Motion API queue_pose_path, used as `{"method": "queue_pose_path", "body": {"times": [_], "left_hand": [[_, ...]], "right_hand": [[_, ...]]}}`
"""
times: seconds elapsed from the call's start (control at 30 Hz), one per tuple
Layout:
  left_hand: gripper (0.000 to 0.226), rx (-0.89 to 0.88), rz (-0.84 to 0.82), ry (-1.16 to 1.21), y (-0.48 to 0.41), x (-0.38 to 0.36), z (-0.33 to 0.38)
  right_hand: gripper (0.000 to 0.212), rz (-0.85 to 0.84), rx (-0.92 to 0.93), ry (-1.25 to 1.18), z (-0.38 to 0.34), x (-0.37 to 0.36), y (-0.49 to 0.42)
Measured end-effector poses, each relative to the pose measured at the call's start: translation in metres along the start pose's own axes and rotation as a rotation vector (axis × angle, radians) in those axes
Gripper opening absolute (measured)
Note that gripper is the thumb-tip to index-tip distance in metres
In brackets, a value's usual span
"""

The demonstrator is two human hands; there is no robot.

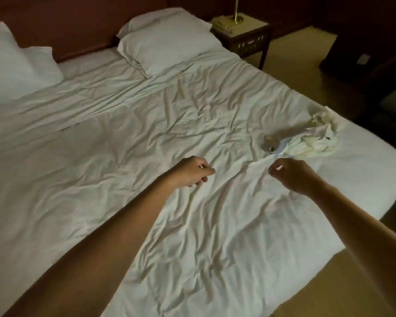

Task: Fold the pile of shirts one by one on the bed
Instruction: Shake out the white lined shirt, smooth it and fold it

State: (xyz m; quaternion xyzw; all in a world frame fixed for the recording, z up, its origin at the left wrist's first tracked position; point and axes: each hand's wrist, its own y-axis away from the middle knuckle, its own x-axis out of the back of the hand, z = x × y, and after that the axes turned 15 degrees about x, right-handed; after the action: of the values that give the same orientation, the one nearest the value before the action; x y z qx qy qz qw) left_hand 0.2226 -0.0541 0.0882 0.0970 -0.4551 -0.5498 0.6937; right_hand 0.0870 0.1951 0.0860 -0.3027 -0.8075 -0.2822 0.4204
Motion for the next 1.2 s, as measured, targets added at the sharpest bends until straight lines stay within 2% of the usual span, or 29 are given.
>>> {"method": "queue_pose_path", "body": {"times": [0.17, 0.27, 0.33, 0.37, 0.4, 0.47, 0.57, 0.63, 0.7, 0.77, 0.83, 0.93, 1.03, 1.1, 1.2], "left_hand": [[0.031, -0.044, 0.007, -0.037, -0.191, -0.139, 0.125], [0.06, -0.182, 0.088, -0.111, -0.28, -0.202, 0.167], [0.083, -0.202, 0.12, -0.256, -0.319, -0.232, 0.174], [0.086, -0.21, 0.142, -0.325, -0.332, -0.243, 0.174], [0.078, -0.228, 0.168, -0.345, -0.34, -0.25, 0.17], [0.041, -0.323, 0.199, -0.22, -0.341, -0.256, 0.154], [0.011, -0.414, 0.219, 0.025, -0.314, -0.241, 0.127], [0.004, -0.421, 0.277, 0.193, -0.287, -0.217, 0.111], [0.009, -0.425, 0.368, 0.323, -0.252, -0.181, 0.093], [0.013, -0.436, 0.422, 0.42, -0.208, -0.136, 0.071], [0.011, -0.476, 0.474, 0.496, -0.154, -0.085, 0.041], [0.005, -0.476, 0.645, 0.552, -0.061, -0.003, -0.018], [0.015, -0.441, 0.772, 0.637, 0.057, 0.083, -0.087], [0.02, -0.453, 0.772, 0.71, 0.147, 0.134, -0.132], [0.024, -0.51, 0.721, 0.831, 0.27, 0.193, -0.188]], "right_hand": [[0.042, 0.107, -0.04, 0.114, 0.197, 0.0, -0.101], [0.06, 0.152, 0.022, 0.175, 0.271, -0.008, -0.153], [0.076, 0.147, 0.116, 0.191, 0.297, -0.016, -0.179], [0.084, 0.124, 0.147, 0.225, 0.307, -0.02, -0.19], [0.09, 0.089, 0.155, 0.268, 0.314, -0.025, -0.2], [0.085, 0.05, 0.126, 0.356, 0.324, -0.034, -0.211], [0.038, 0.161, 0.175, 0.496, 0.315, -0.048, -0.209], [0.025, 0.289, 0.321, 0.542, 0.288, -0.05, -0.2], [0.026, 0.362, 0.475, 0.542, 0.245, -0.048, -0.187], [0.026, 0.376, 0.618, 0.425, 0.189, -0.044, -0.171], [0.026, 0.314, 0.735, 0.225, 0.117, -0.04, -0.153], [0.026, 0.172, 0.815, -0.124, -0.016, -0.039, -0.117], [0.033, 0.091, 0.971, -0.252, -0.155, -0.05, -0.069], [0.034, 0.071, 1.09, -0.318, -0.245, -0.056, -0.028], [0.023, 0.049, 1.184, -0.388, -0.355, -0.055, 0.03]]}}
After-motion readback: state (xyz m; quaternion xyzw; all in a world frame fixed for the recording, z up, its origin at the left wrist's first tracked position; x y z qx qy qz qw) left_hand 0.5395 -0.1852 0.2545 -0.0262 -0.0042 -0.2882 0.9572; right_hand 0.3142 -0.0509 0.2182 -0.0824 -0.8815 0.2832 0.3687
